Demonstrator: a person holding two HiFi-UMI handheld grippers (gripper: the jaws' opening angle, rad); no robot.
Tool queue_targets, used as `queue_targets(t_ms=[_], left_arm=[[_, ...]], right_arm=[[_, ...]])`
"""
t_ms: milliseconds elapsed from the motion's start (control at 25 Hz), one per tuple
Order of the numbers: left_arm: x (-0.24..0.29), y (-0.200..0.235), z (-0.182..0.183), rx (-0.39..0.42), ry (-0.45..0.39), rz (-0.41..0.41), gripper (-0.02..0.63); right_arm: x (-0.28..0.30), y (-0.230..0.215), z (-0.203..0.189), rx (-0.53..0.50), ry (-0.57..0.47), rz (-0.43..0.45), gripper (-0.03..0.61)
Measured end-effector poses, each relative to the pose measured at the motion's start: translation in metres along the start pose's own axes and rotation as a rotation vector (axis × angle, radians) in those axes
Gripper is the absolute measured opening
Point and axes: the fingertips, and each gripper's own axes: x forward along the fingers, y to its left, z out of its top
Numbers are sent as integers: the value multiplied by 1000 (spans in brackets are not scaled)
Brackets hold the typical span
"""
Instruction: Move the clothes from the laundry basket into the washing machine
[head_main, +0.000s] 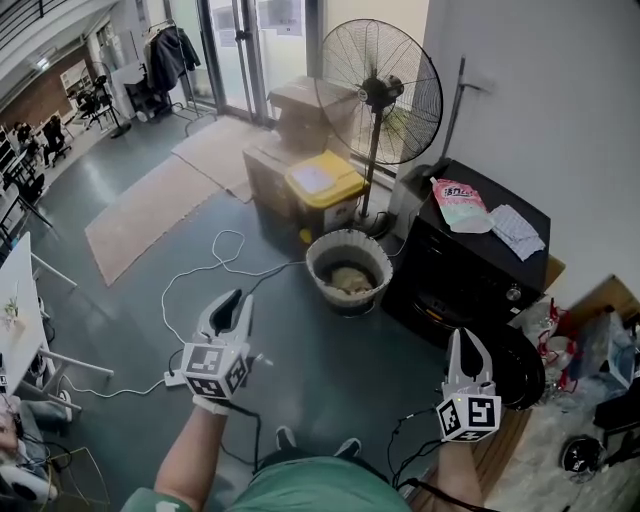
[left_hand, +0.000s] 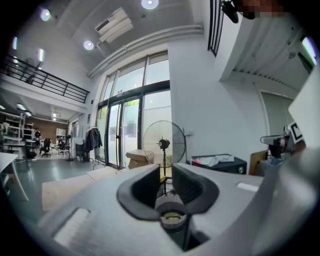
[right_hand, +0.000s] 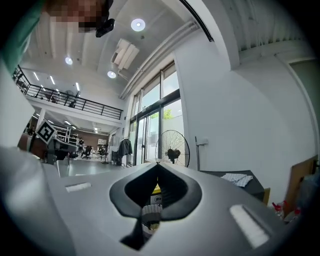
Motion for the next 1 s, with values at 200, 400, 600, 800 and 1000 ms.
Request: queue_targets(t_ms=[200, 400, 600, 800, 1000], left_arm=[[-6, -22, -3, 10, 5, 26, 33], [-11, -34, -3, 19, -9, 60, 8], [-7, -17, -14, 8, 22, 108, -2], [29, 14, -26, -20, 22, 122, -2], [89, 61, -27, -48, 8, 90, -2]], right_arm=[[-4, -17, -10, 13, 5, 26, 2], [4, -26, -22, 25, 9, 70, 2], [16, -29, -36, 37, 46, 75, 2], [47, -30, -50, 36, 84, 51, 2], [100, -25, -54, 5, 124, 8, 2]])
